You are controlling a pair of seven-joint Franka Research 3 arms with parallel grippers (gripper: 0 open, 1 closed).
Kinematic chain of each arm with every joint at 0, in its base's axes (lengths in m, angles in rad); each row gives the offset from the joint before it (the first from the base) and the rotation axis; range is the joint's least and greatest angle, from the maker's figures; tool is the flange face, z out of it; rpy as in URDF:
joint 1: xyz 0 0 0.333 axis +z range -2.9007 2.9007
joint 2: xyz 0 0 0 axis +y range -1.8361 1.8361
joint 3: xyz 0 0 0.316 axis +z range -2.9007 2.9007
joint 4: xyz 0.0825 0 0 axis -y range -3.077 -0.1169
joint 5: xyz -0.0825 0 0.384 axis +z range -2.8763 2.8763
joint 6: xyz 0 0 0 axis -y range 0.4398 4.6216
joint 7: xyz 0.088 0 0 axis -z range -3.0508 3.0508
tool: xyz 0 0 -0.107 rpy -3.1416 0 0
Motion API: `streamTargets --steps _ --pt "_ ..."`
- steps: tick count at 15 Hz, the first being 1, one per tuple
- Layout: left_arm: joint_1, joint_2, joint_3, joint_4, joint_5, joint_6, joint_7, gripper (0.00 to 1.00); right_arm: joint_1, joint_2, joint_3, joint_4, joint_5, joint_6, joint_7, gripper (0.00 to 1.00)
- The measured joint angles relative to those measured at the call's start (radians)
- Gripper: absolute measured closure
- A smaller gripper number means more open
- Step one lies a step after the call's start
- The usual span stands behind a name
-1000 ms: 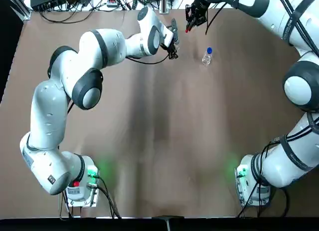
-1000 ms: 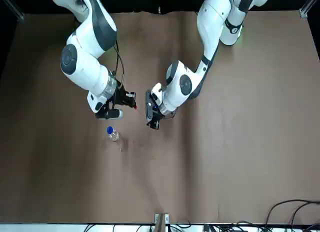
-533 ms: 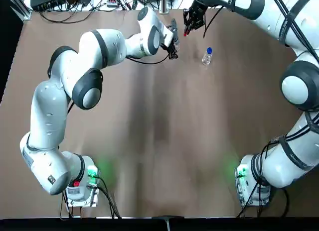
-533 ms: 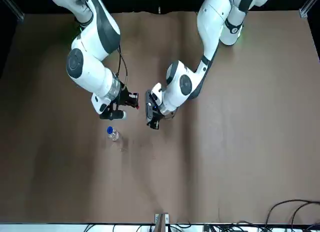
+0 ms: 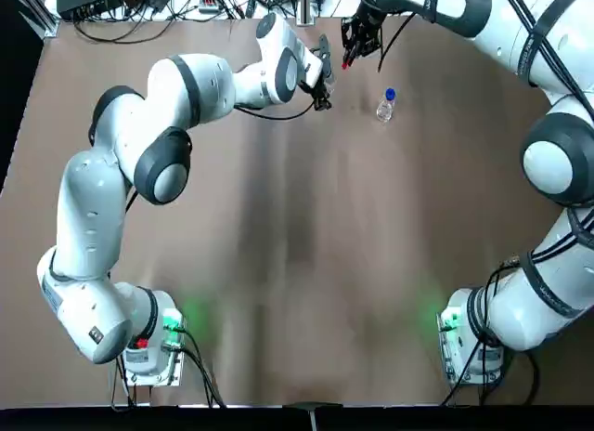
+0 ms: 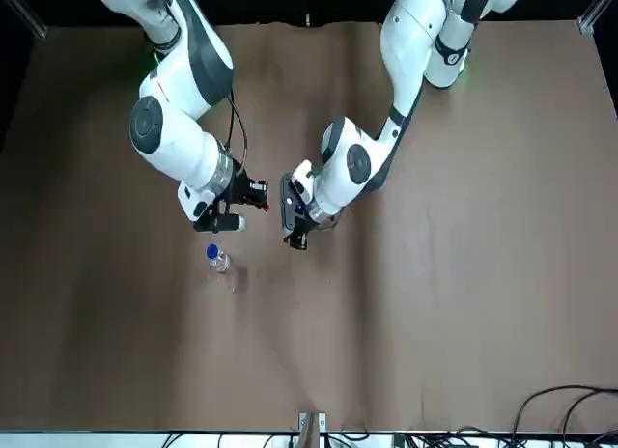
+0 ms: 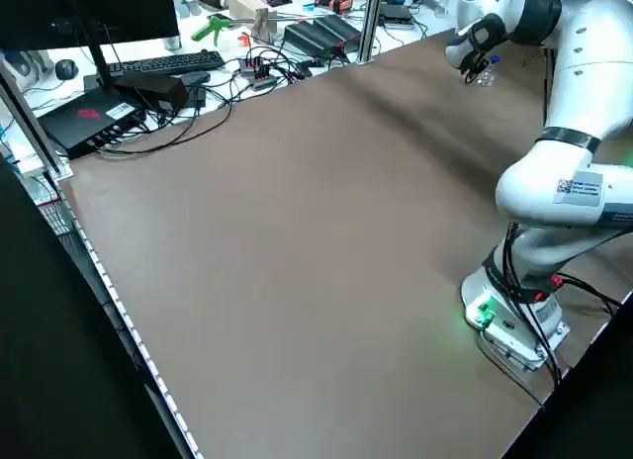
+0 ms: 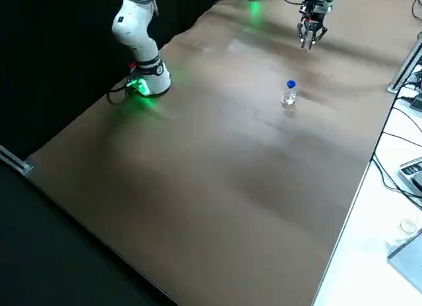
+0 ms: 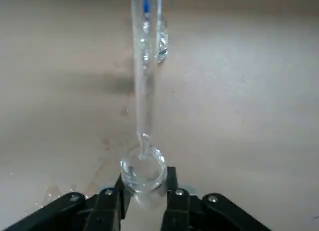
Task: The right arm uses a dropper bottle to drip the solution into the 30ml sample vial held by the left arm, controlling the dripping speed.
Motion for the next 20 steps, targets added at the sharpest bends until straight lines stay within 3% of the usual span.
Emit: streamTargets --steps 8,11,20 --pt "-0.001 0.0 0.0 0.0 0.0 0.0 0.0 0.69 0.007 0.009 0.0 -0.001 0.0 0.008 0.0 0.85" --pt "-0.001 0.0 0.0 0.0 0.0 0.0 0.0 0.69 0.008 0.011 0.0 -0.001 0.0 0.008 0.0 0.94" --pt "-0.001 0.0 0.0 0.0 0.0 0.0 0.0 0.69 0.008 0.011 -0.001 -0.001 0.0 0.009 0.0 0.94"
